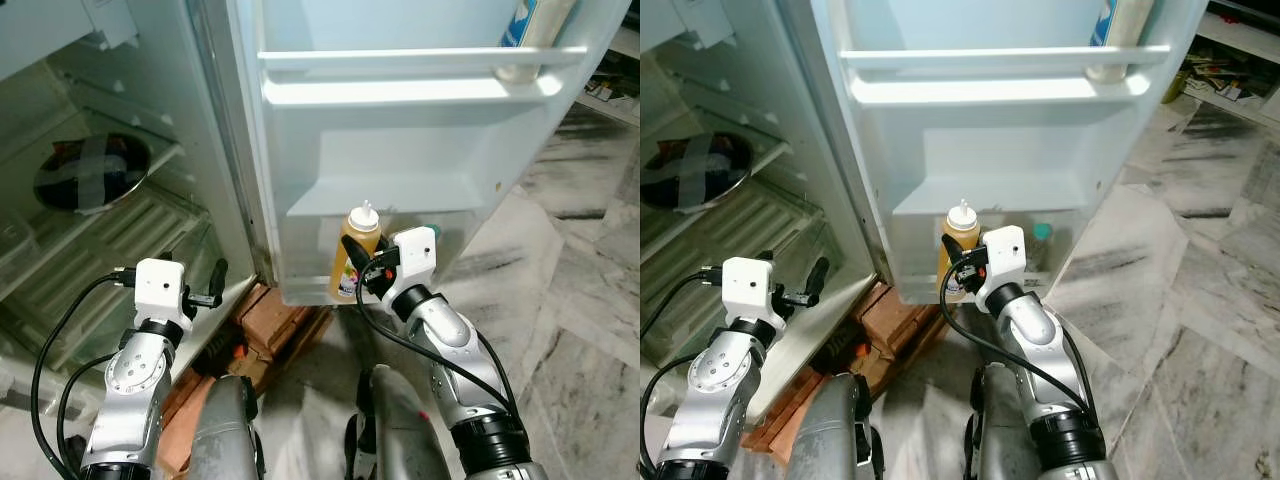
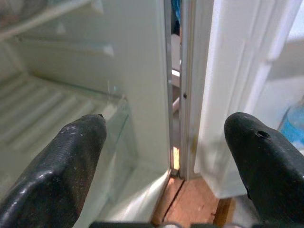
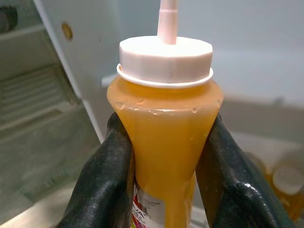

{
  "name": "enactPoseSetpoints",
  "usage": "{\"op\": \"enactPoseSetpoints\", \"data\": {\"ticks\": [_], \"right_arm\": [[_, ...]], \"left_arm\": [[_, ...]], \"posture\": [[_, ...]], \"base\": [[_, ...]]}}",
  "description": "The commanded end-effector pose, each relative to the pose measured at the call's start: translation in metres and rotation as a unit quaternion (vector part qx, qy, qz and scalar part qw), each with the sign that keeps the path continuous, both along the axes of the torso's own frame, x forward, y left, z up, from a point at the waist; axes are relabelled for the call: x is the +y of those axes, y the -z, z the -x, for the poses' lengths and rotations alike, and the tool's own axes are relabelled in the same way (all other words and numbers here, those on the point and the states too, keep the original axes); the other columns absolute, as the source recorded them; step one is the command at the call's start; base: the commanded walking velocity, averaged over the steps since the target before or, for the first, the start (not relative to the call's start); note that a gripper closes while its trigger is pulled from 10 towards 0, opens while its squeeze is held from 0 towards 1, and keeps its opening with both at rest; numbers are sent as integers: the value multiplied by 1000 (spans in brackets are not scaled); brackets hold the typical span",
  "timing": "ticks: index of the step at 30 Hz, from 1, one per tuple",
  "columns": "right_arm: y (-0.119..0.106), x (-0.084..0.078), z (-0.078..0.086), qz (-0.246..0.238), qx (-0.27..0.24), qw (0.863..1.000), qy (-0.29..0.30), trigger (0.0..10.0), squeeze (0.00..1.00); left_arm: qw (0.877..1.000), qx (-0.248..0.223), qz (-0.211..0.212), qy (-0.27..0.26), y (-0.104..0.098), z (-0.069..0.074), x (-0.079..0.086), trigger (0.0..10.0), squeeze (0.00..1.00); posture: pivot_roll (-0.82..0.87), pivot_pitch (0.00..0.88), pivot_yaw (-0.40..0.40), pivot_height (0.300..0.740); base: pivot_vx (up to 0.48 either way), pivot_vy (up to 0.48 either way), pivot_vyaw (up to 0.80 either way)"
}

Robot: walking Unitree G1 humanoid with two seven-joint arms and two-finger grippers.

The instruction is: Restocking fridge

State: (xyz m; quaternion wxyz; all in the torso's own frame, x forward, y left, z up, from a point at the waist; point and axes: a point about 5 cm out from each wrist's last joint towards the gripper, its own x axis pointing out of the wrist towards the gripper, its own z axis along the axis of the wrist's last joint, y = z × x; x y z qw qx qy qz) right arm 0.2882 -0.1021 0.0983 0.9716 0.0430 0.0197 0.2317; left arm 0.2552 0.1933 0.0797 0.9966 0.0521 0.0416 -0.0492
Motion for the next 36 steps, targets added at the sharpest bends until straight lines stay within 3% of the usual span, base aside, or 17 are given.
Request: {"op": "enactPoseSetpoints", "data": {"ticks": [1, 16, 22, 32, 36], "right_arm": [[-2, 0, 1, -3, -5, 1000, -4, 10000, 0], [-12, 3, -5, -14, -31, 999, -15, 10000, 0], [-15, 5, -8, 8, -49, 998, -33, 10000, 0], [-18, 6, -12, 0, -56, 998, -32, 10000, 0], [-20, 9, -11, 12, -72, 997, -38, 10000, 0]], "left_arm": [[1000, 6, -5, -3, 2, 3, 2, 10000, 0], [1000, 2, -14, -11, 1, 1, 3, 10000, 0], [1000, 2, -18, -15, 1, 0, 5, 10000, 0], [1000, -2, -21, -15, 0, -3, 4, 10000, 0], [1000, -3, -20, -12, -2, 2, 4, 10000, 0]], "posture": [[-2, 159, -19, 566], [4, 152, -19, 551], [10, 144, -21, 551], [11, 133, -20, 541], [11, 157, -29, 531]], "base": [[0, 0, 0], [0, 0, 0], [0, 0, 0], [0, 0, 0], [0, 0, 0]]}}
